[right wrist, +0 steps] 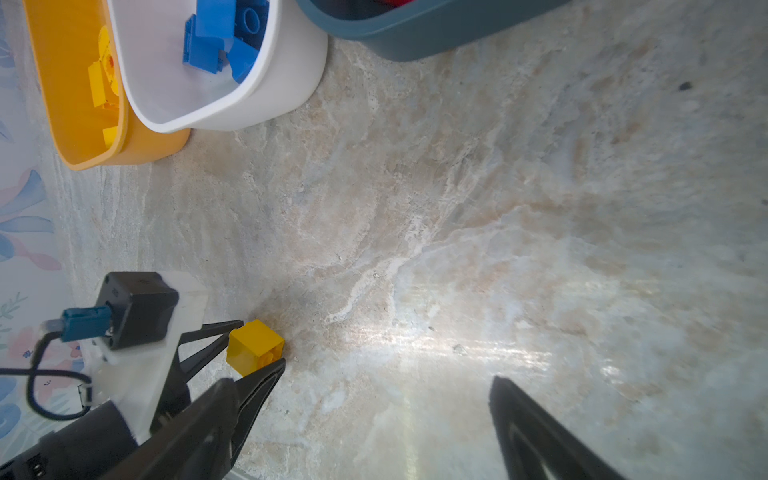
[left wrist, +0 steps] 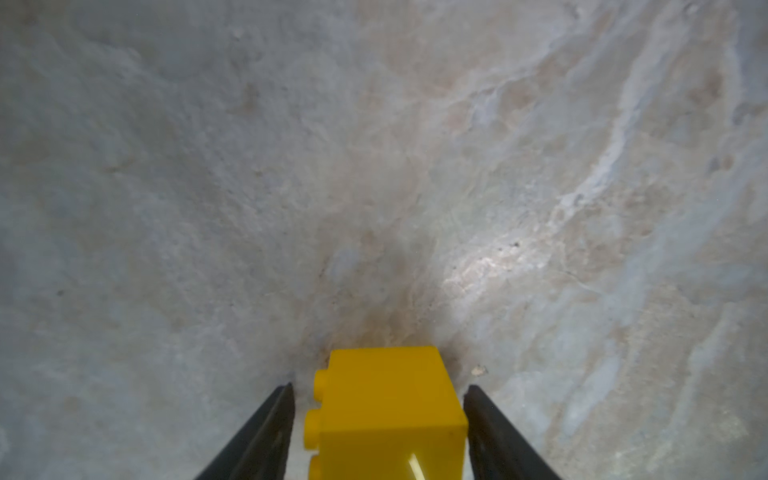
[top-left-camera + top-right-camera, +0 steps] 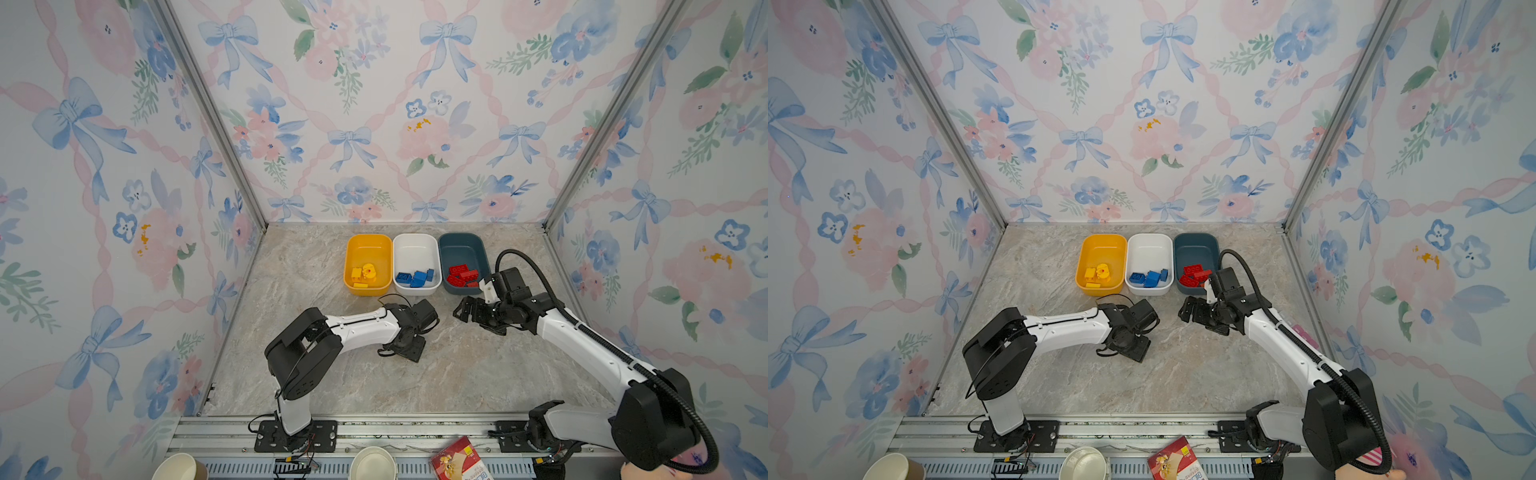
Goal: Sort the legos into containers by color
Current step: 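Lower the left gripper and grasp the yellow brick, then lift and carry the yellow brick over the yellow bin with the left gripper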
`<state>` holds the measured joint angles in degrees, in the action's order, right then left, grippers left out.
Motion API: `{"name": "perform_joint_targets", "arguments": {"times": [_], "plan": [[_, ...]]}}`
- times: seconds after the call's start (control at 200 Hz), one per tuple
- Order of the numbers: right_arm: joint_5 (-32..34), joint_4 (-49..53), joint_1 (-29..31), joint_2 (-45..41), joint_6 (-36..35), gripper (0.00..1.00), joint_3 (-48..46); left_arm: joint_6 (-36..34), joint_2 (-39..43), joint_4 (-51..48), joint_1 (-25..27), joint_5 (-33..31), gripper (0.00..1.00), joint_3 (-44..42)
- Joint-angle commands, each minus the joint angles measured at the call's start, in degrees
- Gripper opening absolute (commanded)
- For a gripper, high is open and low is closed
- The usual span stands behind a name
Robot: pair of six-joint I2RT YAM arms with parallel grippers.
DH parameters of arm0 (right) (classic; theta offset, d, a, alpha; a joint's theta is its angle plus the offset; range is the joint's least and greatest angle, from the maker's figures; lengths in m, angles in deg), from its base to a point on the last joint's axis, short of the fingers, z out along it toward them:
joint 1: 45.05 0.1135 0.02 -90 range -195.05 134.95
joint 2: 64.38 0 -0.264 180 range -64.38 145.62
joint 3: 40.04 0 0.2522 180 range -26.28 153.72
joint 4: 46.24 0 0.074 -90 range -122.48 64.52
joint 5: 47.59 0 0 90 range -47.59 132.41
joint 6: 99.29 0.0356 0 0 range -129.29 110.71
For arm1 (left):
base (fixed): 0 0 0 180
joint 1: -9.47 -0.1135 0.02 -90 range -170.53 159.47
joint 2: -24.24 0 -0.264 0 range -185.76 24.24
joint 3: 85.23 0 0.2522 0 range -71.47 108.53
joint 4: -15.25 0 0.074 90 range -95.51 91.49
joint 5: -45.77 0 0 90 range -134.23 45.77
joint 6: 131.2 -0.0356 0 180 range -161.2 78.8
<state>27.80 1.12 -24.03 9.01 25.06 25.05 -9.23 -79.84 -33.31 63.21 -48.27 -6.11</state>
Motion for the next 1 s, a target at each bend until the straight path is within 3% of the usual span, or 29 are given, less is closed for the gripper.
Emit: {"name": "perform_joint_targets", "arguments": {"times": [0.0,0.265,0.56,0.795,0.995], "plan": [[-0.33,0.07,-0.37,-0.63,0.37,0.97,0.04,-0.31,-0.88,-0.94,-0.11,-1.41,0.58,1.07],[-0.24,0.06,-0.50,-0.41,0.29,0.97,0.17,0.03,-0.09,-1.01,-0.14,-1.82,0.39,1.35],[-0.48,-0.06,-0.47,-0.17,0.28,0.97,0.28,1.30,3.61,-1.11,-3.47,-3.22,0.38,1.84],[-0.59,-0.38,-0.48,-0.04,0.37,0.97,0.45,-1.27,5.00,-1.05,-11.18,-5.48,0.37,7.01],[-0.85,-0.07,-0.51,0.27,0.35,0.97,1.22,-4.29,1.48,-1.07,-17.52,-7.13,0.37,15.92]]}}
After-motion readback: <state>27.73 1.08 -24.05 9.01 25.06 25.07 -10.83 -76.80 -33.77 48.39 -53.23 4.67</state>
